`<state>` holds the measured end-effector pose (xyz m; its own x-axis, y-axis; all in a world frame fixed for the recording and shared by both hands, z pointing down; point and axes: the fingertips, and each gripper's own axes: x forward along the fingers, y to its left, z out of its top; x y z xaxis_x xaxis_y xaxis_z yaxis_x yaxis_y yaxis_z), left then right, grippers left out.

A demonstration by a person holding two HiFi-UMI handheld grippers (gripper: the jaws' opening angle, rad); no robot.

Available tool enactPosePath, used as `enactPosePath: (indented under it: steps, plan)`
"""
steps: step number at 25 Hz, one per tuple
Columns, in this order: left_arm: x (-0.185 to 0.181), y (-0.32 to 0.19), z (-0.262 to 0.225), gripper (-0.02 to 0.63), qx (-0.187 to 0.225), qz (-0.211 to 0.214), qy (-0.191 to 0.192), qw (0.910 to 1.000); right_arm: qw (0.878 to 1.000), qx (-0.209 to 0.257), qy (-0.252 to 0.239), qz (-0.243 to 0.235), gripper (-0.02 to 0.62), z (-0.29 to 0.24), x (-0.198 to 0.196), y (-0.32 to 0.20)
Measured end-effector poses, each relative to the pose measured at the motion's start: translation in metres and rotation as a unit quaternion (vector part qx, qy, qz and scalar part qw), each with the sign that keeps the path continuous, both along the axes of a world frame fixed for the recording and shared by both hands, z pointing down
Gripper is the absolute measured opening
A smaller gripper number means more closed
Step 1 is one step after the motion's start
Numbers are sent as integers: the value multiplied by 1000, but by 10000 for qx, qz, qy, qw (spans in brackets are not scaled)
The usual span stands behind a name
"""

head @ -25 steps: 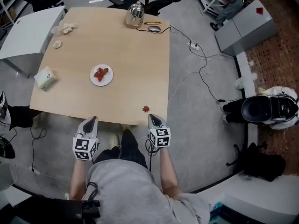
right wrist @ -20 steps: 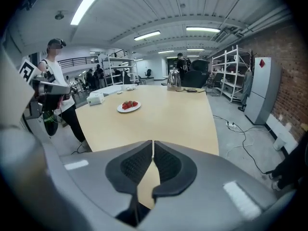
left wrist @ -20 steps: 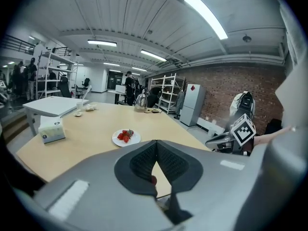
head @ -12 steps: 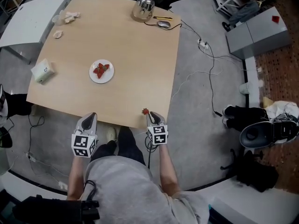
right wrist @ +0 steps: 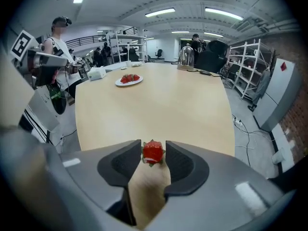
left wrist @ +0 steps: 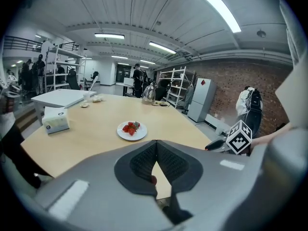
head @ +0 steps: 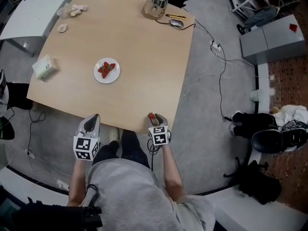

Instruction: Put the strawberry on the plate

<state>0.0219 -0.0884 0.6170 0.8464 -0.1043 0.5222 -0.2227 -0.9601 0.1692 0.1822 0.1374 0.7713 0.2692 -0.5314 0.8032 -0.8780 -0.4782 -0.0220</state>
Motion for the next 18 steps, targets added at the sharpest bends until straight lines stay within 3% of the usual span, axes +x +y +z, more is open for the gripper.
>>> enactPosePath:
  steps: [8,18]
  plan:
    - [-3,-12,3,20,-31,-156,-28,9999,9994,-321,38,-108,144,5,1,-2]
    - [-6,-22,5,20,-90,-332,25,9994,9996,-66,127,-238,141,-9,10,-25]
